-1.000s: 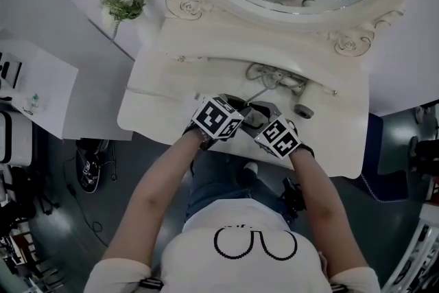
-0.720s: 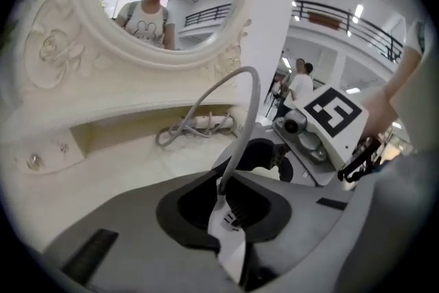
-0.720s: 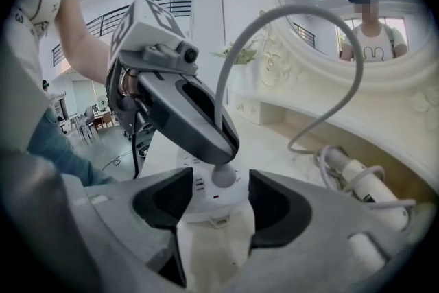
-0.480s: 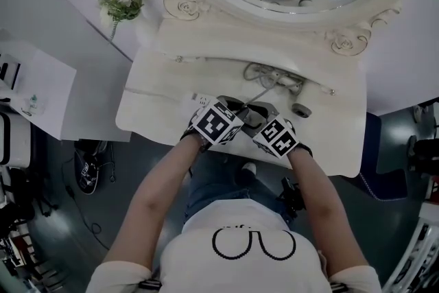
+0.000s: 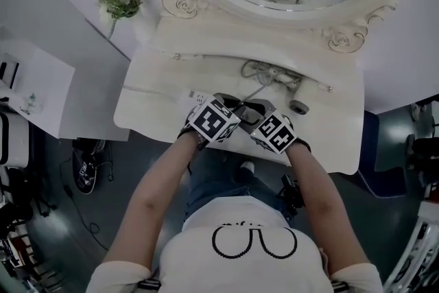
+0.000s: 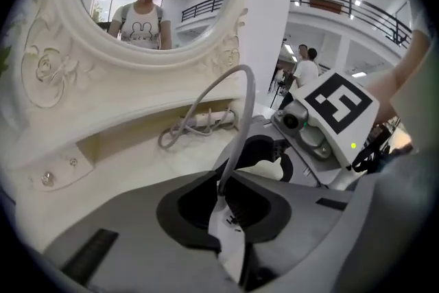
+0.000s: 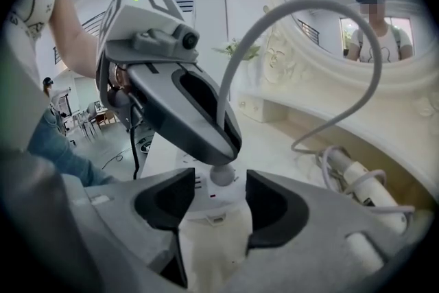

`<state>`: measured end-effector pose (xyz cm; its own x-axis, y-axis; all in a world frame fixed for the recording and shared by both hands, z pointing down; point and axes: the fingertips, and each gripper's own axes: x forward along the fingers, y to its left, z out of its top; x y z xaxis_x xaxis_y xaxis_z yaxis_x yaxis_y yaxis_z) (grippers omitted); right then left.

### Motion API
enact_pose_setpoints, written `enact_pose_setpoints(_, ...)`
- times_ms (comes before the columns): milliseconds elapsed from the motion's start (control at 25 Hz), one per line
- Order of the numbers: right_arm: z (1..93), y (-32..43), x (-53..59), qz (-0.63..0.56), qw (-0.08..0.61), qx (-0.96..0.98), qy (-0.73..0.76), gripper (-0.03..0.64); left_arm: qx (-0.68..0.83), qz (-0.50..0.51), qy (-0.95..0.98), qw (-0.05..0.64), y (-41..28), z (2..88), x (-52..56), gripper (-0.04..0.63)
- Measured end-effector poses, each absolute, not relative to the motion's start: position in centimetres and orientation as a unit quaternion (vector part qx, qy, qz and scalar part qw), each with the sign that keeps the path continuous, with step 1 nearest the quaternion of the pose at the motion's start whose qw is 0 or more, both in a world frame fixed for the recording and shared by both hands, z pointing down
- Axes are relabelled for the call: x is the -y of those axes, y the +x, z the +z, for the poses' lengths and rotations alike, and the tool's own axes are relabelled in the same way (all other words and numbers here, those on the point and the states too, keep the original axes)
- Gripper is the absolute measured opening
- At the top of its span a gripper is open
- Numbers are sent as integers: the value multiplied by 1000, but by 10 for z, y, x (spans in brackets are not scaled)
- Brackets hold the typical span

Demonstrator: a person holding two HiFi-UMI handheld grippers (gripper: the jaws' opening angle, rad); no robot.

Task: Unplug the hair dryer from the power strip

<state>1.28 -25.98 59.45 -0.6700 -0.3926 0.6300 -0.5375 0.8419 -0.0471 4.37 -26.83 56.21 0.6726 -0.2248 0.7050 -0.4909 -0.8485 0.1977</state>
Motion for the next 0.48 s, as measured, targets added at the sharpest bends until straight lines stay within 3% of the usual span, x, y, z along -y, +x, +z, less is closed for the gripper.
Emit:
enact_pose_setpoints(200,595,15,261,108,320,907,252,230,203,269,920,200,53,515,271,37)
enact_pose_setpoints(480,597,15,260,109,329,902,258,230,236,273,913,190,17,499,298,37)
